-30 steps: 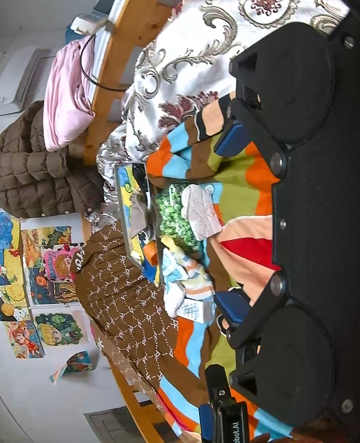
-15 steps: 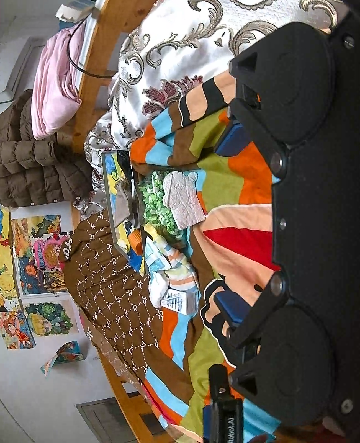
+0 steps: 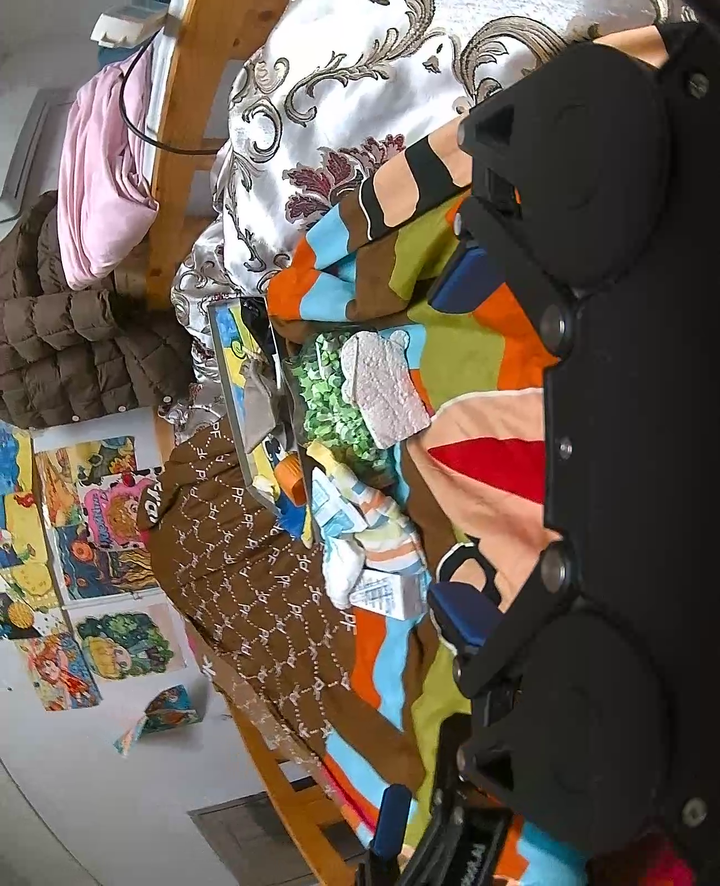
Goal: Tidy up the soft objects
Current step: 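Move both tools toward the blue-white packet and white foam sheet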
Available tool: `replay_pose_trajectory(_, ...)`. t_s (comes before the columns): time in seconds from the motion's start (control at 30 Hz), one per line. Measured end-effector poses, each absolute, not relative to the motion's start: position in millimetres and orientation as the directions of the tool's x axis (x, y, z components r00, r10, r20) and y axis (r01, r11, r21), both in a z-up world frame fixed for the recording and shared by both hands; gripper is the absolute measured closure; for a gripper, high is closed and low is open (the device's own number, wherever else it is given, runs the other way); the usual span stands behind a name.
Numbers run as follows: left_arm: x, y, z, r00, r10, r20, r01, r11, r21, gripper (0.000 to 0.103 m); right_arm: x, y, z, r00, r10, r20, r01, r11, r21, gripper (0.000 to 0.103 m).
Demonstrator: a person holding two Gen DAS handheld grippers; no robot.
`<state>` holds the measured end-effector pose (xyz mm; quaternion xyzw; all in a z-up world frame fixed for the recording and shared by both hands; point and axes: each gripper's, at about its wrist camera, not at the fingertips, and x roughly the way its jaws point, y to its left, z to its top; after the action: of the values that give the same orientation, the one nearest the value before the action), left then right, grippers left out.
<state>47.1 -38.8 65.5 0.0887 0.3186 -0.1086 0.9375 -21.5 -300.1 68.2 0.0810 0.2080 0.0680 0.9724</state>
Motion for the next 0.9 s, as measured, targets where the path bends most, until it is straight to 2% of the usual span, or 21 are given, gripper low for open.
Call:
replay_pose_trajectory(0.2, 61.3, -34.6, 57.1, 0.799, -0.139, -0.585, 0.227, 0.971, 0.079, 0.001, -14.0, -297.3, 74.2, 0.917, 0.13, -0.378, -0.068, 0.983, 0.173, 0.001)
replay_pose_trajectory(0.33, 76.7, -32.6, 46.2, 0.79, -0.18, -0.585, 0.263, 0.963, 0.059, 0.001, 2.9, -294.6, 75.1, 0.918, 0.118, -0.379, -0.067, 0.987, 0.145, 0.001)
replay_pose_trajectory(0.57, 98.0, -26.7, 28.6, 0.813, -0.182, -0.553, 0.264, 0.962, 0.07, 0.001, 46.3, -299.4, 69.3, 0.919, 0.097, -0.381, -0.048, 0.99, 0.136, 0.001)
replay_pose_trajectory(0.9, 117.1, -25.2, 13.6, 0.805, -0.186, -0.563, 0.242, 0.97, 0.025, 0.001, 109.5, -301.1, 50.7, 0.912, 0.103, -0.397, -0.061, 0.991, 0.118, 0.001)
